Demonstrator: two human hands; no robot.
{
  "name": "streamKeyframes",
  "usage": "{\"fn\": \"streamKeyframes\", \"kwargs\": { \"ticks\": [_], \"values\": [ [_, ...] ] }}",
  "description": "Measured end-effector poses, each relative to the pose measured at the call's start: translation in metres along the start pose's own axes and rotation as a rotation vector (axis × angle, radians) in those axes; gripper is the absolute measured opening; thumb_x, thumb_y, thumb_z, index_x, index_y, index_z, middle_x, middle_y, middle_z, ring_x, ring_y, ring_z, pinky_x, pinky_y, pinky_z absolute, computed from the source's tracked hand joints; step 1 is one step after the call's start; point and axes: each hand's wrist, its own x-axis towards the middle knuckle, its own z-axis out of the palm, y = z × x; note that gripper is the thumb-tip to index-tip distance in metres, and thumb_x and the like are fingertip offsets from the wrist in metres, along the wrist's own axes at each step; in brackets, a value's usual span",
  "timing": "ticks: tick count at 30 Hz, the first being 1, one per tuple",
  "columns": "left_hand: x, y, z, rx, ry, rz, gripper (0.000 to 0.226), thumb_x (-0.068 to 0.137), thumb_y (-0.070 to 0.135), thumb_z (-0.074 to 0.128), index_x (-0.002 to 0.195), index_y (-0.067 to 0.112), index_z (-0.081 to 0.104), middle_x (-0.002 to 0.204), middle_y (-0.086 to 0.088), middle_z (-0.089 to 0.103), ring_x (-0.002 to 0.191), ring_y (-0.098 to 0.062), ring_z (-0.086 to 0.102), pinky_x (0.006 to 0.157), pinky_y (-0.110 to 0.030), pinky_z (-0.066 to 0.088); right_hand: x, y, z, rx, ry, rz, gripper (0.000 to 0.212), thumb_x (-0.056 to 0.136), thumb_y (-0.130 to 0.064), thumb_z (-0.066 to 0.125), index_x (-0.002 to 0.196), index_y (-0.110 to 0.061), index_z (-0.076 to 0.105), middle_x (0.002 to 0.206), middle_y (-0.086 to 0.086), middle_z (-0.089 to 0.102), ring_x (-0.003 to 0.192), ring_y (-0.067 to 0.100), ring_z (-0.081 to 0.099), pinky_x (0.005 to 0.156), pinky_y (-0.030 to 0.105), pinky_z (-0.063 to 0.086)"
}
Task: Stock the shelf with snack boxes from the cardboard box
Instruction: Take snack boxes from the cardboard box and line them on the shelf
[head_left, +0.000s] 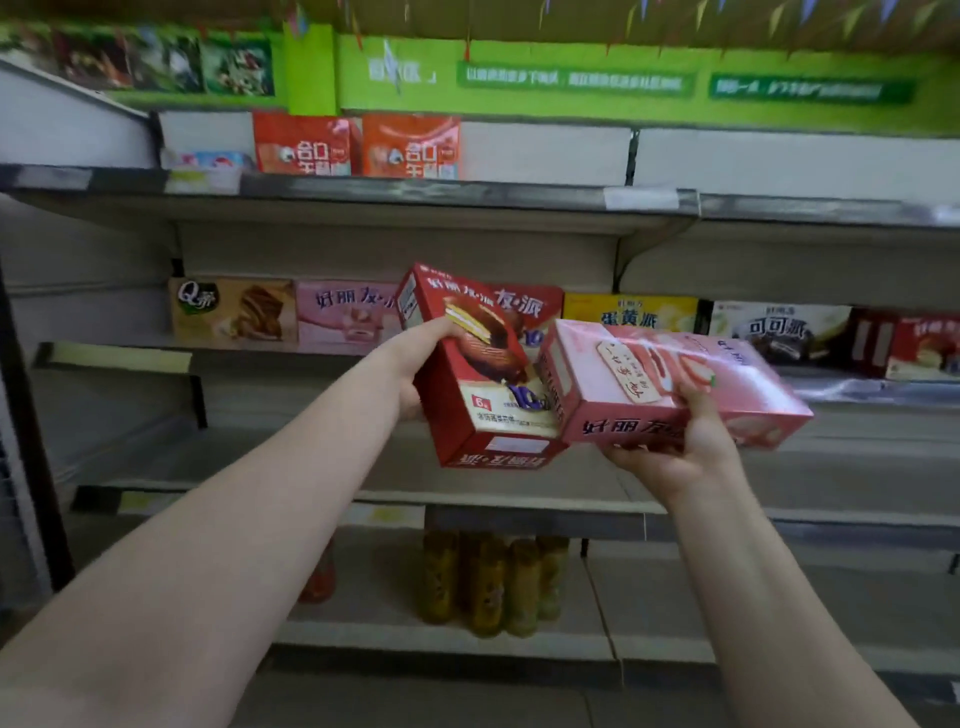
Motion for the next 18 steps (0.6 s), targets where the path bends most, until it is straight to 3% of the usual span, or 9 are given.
{"fn": "streamKeyframes", "kwargs": {
  "ticks": [7,9,12,15,18],
  "values": [
    [0.061,0.024,0.024,-0.053,0.000,-0.025,0.020,0.093,0.027,0.061,0.099,0.008,0.058,0.089,-0.013,0.066,0.072,-0.021,0.062,0.054,-0.036,0.045,0.050,-0.013,0.042,-0.002,-0.064,0.061,0.044,0.085,-0.031,0.070,0.120,-0.010,0.055,0.113,0.017,0.066,0.103,0.035,0.061,0.078,0.060,0.047],
    [0.074,0.028,0.031,-0.096,-0.016,-0.062,0.019,0.094,0.025,0.061,0.095,0.006,0.056,0.094,-0.014,0.065,0.075,-0.025,0.063,0.059,-0.040,0.048,0.056,-0.011,0.046,0.010,-0.066,0.058,0.042,0.084,-0.030,0.070,0.118,-0.009,0.056,0.113,0.018,0.065,0.101,0.036,0.061,0.072,0.061,0.047],
    [0.093,0.029,0.034,-0.216,-0.105,-0.090,0.024,0.090,0.022,0.067,0.104,0.006,0.059,0.107,-0.019,0.066,0.096,-0.031,0.065,0.082,-0.047,0.052,0.062,-0.009,0.050,0.044,-0.057,0.042,0.040,0.084,-0.030,0.070,0.116,-0.008,0.056,0.108,0.019,0.065,0.096,0.036,0.060,0.063,0.060,0.045],
    [0.113,0.026,0.033,-0.279,-0.175,0.028,0.019,0.089,0.017,0.066,0.105,0.007,0.062,0.103,-0.016,0.068,0.094,-0.029,0.066,0.082,-0.042,0.053,0.064,-0.004,0.056,0.089,-0.053,0.023,0.039,0.085,-0.029,0.069,0.114,-0.008,0.055,0.110,0.019,0.064,0.099,0.038,0.060,0.071,0.062,0.046],
    [0.134,0.018,0.030,-0.280,-0.203,0.176,0.058,0.085,0.016,0.071,0.137,0.007,0.046,0.119,-0.017,0.066,0.098,-0.030,0.068,0.073,-0.045,0.059,0.064,0.005,0.065,0.124,-0.046,-0.014,0.041,0.086,-0.029,0.069,0.118,-0.009,0.053,0.112,0.019,0.065,0.102,0.039,0.061,0.082,0.062,0.048]
  ]
}}
